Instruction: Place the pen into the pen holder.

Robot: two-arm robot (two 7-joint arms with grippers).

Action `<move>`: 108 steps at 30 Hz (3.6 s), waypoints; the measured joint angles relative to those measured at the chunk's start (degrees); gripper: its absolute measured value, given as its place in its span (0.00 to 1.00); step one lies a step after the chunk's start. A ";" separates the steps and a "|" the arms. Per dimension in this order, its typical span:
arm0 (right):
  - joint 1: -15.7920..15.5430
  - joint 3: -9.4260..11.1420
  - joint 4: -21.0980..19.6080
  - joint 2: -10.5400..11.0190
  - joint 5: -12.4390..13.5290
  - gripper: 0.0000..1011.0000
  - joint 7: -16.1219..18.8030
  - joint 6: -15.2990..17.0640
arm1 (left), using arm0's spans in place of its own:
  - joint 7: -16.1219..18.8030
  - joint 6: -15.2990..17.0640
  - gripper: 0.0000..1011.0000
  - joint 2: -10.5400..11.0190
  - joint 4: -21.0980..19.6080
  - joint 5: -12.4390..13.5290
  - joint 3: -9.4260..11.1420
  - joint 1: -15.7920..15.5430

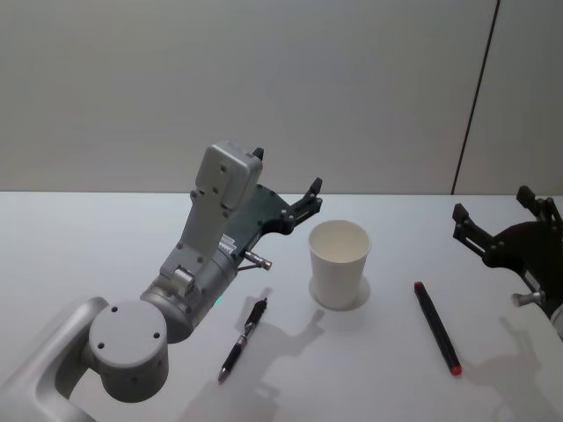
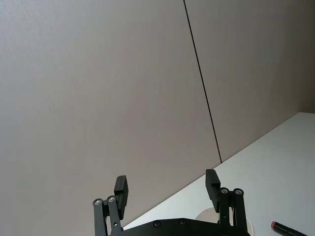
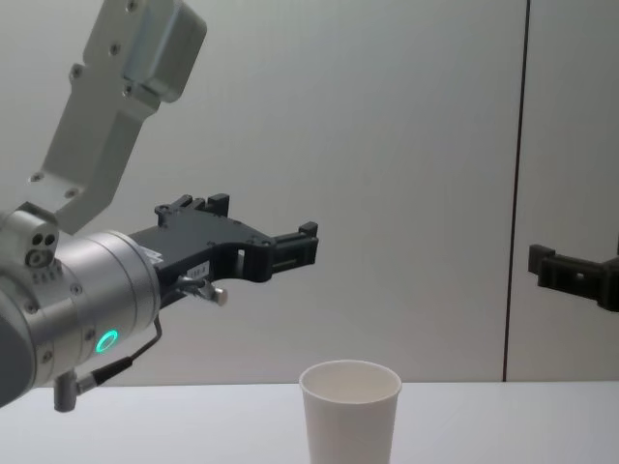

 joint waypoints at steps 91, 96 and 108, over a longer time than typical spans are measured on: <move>8.62 -2.17 8.52 -8.70 -2.33 0.99 -7.68 23.27 | 0.00 0.00 0.99 0.00 0.00 0.00 0.00 0.00; 9.32 -2.43 9.87 -9.64 -2.21 0.99 -8.36 26.18 | 0.00 0.00 0.99 0.00 0.00 0.00 0.00 0.00; 10.74 -3.11 12.66 -11.58 -3.03 0.99 -10.11 31.27 | 0.00 0.00 0.99 0.00 0.00 0.00 0.00 0.00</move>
